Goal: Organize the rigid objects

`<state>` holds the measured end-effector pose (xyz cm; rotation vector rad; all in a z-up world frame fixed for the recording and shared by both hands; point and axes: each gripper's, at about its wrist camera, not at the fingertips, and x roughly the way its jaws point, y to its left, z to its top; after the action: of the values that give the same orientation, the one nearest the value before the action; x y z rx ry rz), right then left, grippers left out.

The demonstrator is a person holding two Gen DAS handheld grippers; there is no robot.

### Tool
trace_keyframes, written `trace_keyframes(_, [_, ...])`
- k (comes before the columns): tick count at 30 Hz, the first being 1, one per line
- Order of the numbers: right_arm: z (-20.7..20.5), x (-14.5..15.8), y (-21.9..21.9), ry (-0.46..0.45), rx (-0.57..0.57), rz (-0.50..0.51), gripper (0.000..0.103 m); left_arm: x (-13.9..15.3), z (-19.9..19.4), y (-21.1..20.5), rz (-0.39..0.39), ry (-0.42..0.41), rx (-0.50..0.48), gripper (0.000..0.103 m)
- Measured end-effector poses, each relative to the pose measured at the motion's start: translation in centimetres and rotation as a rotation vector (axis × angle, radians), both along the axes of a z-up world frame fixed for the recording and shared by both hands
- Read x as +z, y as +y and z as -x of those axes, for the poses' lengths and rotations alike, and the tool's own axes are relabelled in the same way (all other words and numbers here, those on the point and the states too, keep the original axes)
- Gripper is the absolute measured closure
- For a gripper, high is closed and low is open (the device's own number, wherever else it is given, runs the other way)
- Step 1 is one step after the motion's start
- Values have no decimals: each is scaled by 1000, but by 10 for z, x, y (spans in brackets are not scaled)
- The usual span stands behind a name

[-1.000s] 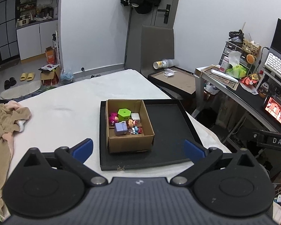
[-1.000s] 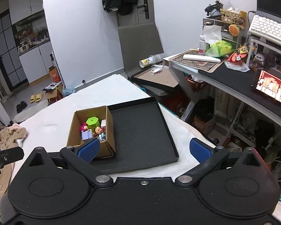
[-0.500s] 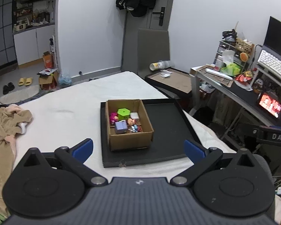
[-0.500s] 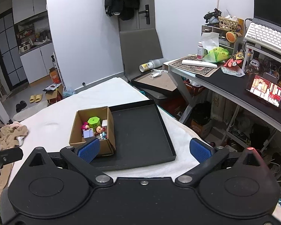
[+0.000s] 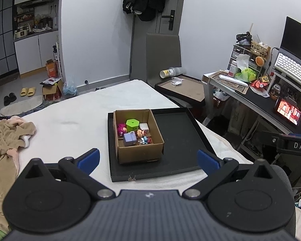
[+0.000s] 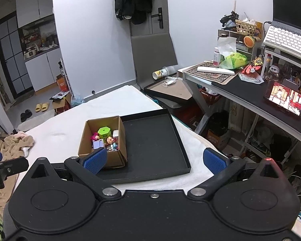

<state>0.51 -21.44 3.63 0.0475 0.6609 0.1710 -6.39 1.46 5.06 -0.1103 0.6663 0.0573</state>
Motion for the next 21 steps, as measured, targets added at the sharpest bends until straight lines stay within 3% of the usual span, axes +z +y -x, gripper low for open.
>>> trace_keyframes(21, [0, -2, -3, 15, -1, -20, 0, -1, 1, -4, 13, 7, -26, 1])
